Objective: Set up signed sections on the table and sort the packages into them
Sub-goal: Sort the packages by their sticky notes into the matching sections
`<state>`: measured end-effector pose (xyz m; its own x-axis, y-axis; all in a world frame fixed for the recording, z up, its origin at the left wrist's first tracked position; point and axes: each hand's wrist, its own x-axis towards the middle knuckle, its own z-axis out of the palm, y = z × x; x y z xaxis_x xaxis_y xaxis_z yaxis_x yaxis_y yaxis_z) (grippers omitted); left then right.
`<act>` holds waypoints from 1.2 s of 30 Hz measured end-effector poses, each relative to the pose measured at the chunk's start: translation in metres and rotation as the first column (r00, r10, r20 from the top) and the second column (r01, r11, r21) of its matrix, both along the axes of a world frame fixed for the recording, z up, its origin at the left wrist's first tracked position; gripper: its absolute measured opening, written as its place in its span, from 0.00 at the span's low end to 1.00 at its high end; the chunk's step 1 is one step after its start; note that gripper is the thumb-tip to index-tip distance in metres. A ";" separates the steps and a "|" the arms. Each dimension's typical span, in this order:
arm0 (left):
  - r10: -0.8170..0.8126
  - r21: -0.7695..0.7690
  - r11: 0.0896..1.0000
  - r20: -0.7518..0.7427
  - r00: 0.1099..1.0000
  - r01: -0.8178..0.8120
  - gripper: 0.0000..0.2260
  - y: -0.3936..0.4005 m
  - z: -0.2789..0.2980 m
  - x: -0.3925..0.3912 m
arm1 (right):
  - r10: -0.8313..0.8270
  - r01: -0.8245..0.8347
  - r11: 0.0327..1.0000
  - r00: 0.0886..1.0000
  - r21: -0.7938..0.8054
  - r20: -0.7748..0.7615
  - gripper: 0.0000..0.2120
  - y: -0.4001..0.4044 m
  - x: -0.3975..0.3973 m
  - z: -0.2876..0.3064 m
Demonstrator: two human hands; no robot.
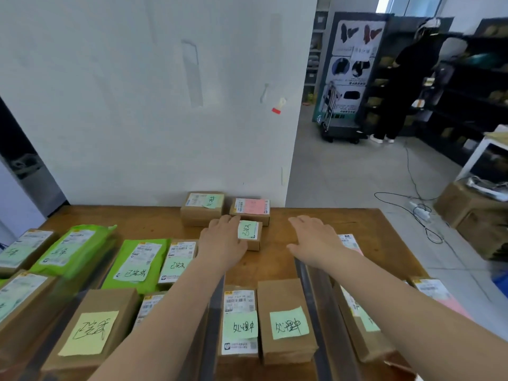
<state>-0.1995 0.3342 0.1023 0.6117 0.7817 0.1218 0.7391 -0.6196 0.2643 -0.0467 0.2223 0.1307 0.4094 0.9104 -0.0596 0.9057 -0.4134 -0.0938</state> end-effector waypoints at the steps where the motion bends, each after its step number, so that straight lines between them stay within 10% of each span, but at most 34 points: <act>1: 0.015 -0.016 1.000 0.005 1.000 -0.015 0.22 0.007 -0.007 0.005 | 0.017 -0.017 1.000 1.000 0.002 -0.008 0.29 0.008 0.005 -0.003; 36: 0.107 -0.164 0.979 -0.090 0.990 -0.121 0.24 0.113 -0.195 0.109 | 0.148 -0.149 0.974 0.989 -0.168 -0.018 0.25 0.265 0.159 -0.191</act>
<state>-0.0910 0.4469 -0.0928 0.5198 0.8519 -0.0637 0.8254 -0.4816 0.2946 0.1126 0.4877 -0.0607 0.2701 0.9376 -0.2190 0.9578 -0.2849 -0.0387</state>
